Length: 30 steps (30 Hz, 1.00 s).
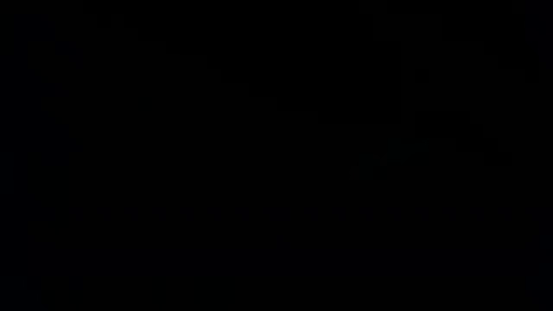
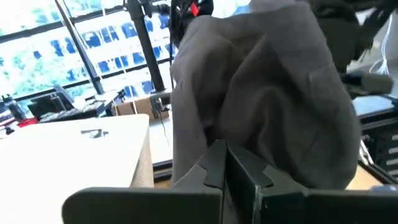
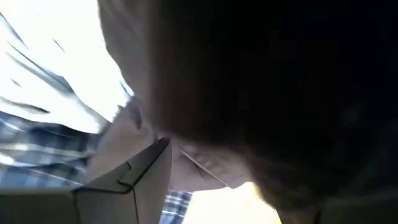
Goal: Sort clothes
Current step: Put the black pants into the right white bin
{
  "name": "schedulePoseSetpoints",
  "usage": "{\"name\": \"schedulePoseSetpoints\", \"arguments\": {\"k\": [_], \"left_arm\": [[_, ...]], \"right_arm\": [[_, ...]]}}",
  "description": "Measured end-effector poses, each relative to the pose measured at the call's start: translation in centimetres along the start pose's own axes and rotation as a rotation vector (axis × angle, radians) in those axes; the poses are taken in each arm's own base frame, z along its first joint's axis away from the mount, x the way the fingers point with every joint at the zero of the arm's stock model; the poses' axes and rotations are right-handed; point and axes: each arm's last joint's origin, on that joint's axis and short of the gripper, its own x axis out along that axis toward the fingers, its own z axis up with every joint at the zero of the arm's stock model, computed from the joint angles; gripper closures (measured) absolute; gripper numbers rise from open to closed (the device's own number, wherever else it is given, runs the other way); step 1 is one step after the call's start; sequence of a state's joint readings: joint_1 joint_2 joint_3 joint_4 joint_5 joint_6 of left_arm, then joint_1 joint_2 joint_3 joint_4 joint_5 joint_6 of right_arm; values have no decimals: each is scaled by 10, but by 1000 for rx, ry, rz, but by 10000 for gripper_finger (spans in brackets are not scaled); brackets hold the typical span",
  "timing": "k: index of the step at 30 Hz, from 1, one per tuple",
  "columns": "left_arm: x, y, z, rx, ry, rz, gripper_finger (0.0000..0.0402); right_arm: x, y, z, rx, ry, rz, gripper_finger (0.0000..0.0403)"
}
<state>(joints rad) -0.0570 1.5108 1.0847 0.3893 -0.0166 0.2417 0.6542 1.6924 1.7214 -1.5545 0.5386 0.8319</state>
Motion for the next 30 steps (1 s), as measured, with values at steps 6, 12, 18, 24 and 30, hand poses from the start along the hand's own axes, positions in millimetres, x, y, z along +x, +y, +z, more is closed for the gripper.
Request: {"name": "schedulePoseSetpoints", "arguments": {"k": [6,12,18,24,30], "left_arm": [[0,-1,-5,1,51,-13,400],[-1,-3,-13,3,133,-33,400],[-2,-5,-19,4,196,-49,400],[-3,-5,-22,2,229,-57,400],[2,-8,-31,-18,266,-65,400]], "right_arm": [[36,19,-16,-111,-45,-69,166],[70,35,-27,-212,-69,-37,166],[88,35,-25,-167,16,81,166],[74,31,-10,-98,14,181,166],[87,42,-11,-75,-33,201,166]]}}
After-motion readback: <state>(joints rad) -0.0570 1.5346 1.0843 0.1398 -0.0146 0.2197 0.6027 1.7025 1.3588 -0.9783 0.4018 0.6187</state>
